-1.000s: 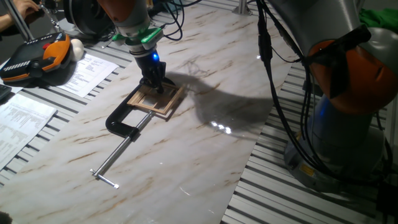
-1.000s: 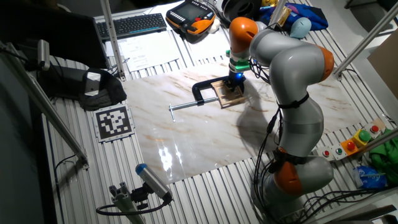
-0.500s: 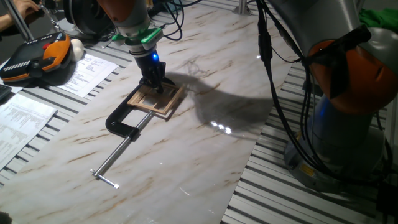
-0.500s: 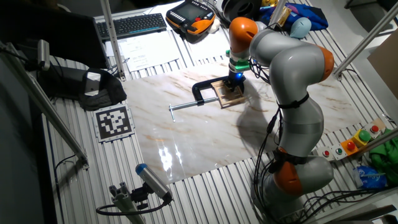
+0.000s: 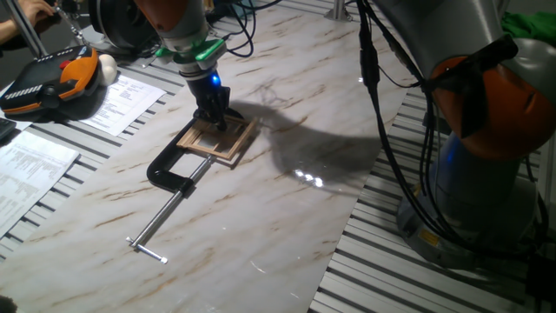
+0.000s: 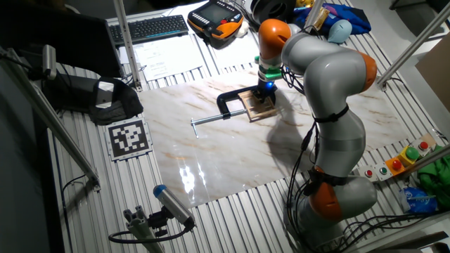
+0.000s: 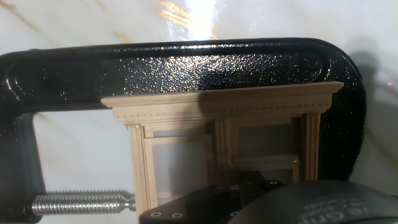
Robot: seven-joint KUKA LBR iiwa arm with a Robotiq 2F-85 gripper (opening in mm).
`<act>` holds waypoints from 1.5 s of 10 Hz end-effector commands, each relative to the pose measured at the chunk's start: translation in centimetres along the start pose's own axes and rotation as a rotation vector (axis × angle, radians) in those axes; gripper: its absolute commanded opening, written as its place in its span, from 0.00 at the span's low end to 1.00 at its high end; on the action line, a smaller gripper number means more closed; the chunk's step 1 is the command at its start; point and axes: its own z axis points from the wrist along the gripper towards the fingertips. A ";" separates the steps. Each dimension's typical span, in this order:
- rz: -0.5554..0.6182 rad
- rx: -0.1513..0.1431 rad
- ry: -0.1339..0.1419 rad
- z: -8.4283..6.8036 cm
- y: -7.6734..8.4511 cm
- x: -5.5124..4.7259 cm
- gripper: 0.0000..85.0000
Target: Open a sliding window
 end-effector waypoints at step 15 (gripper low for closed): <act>0.004 0.010 -0.008 0.1 -0.2 0.4 0.00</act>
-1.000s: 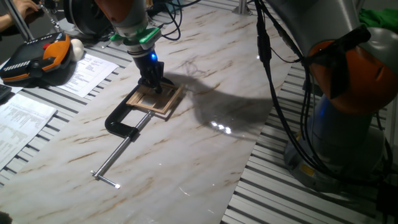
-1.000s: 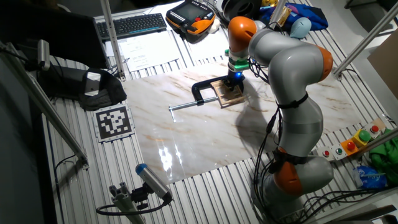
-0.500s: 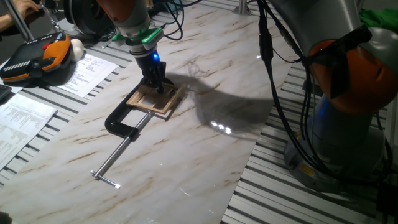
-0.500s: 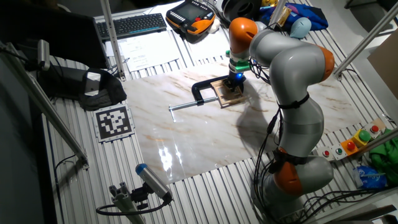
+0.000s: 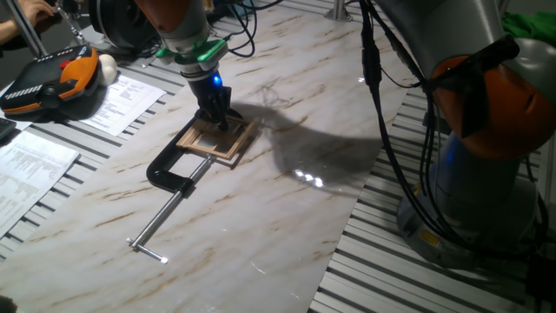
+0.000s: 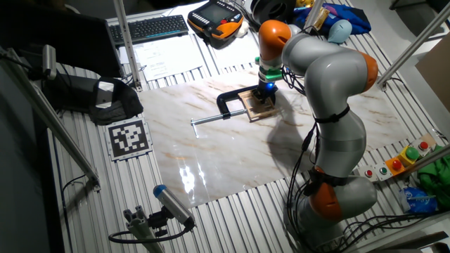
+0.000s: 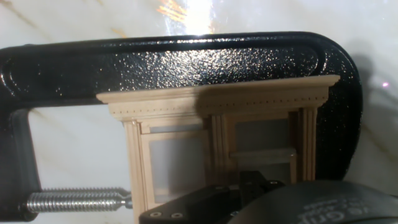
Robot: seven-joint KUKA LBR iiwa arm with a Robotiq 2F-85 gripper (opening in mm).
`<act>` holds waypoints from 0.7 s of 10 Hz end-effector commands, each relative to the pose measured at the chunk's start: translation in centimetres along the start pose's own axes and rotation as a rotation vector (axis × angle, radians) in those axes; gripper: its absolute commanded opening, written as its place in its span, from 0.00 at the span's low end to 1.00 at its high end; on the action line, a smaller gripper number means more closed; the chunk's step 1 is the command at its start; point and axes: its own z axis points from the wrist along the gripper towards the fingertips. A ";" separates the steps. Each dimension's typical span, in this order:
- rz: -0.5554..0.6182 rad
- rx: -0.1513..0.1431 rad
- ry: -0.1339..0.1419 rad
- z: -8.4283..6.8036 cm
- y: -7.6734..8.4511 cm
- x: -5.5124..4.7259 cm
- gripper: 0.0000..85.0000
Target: Open a sliding window
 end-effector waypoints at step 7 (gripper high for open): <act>-0.004 0.001 0.002 -0.3 0.1 -0.3 0.00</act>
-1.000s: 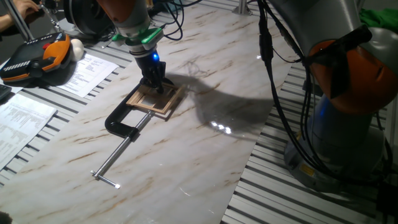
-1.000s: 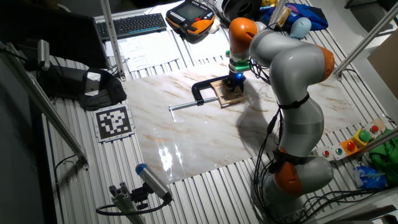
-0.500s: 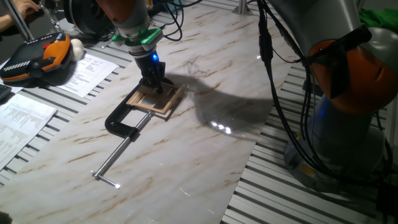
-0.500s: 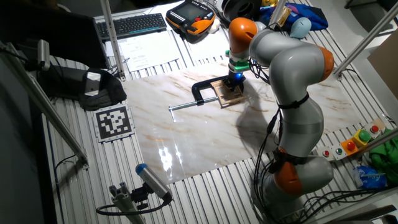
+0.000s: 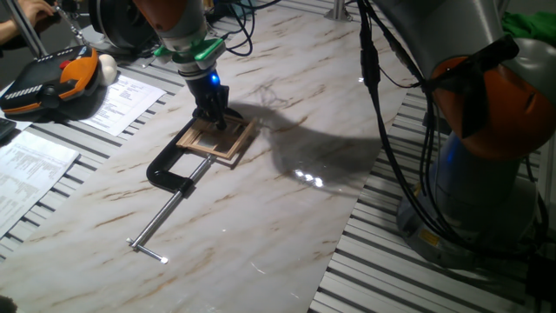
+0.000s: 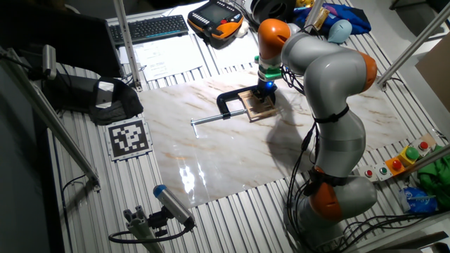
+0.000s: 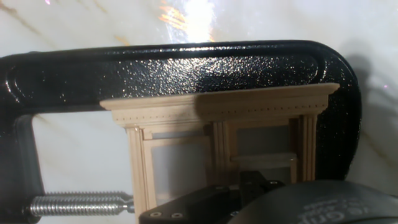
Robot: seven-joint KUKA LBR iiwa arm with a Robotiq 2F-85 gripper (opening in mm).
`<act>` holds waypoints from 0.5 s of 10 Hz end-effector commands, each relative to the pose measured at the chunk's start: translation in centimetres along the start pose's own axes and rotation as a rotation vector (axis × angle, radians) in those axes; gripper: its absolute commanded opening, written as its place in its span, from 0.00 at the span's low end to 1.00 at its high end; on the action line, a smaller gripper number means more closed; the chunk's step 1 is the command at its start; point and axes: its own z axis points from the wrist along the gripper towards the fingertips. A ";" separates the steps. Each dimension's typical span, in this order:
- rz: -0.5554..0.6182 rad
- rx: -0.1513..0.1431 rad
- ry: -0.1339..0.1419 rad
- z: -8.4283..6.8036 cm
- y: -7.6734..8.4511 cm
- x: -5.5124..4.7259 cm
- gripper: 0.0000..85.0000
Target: Open a sliding window
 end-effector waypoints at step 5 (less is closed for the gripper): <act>0.002 -0.002 -0.003 0.2 0.0 0.1 0.00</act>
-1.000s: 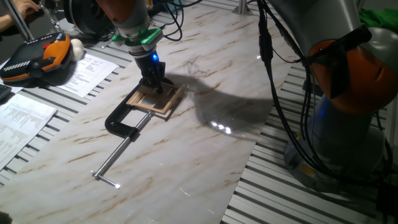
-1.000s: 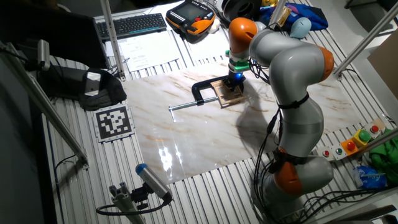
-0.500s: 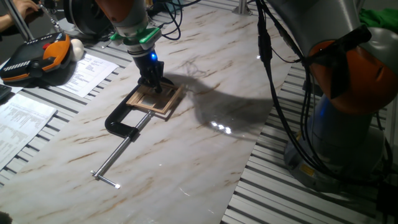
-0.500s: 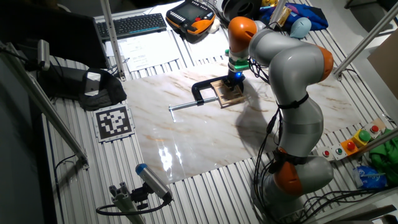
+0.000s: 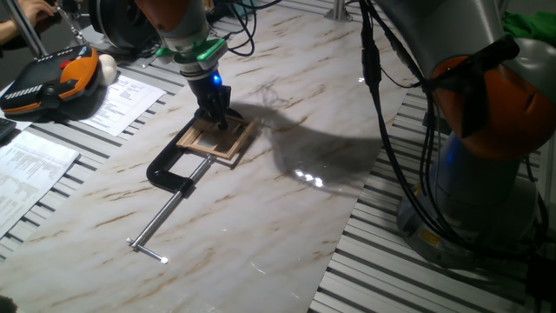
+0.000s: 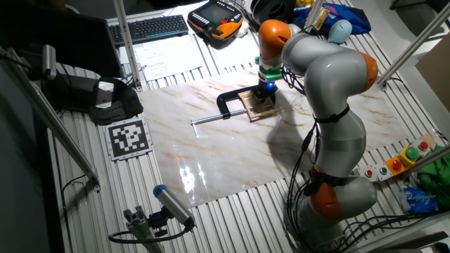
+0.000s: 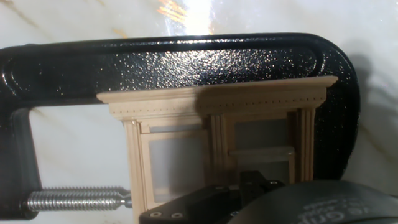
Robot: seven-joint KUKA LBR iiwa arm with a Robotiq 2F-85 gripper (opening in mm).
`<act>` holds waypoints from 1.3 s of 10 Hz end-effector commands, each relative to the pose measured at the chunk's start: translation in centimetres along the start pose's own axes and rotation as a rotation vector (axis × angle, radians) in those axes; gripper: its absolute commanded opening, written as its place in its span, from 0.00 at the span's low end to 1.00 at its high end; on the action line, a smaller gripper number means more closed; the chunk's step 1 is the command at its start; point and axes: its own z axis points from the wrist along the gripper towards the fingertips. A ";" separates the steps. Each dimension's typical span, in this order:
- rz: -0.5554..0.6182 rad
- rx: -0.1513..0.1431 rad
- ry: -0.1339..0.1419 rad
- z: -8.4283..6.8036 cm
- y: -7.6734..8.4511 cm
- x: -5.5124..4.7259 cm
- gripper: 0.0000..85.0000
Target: Open a sliding window
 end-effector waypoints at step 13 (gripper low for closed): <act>-0.002 -0.002 -0.014 -0.1 0.4 -1.1 0.00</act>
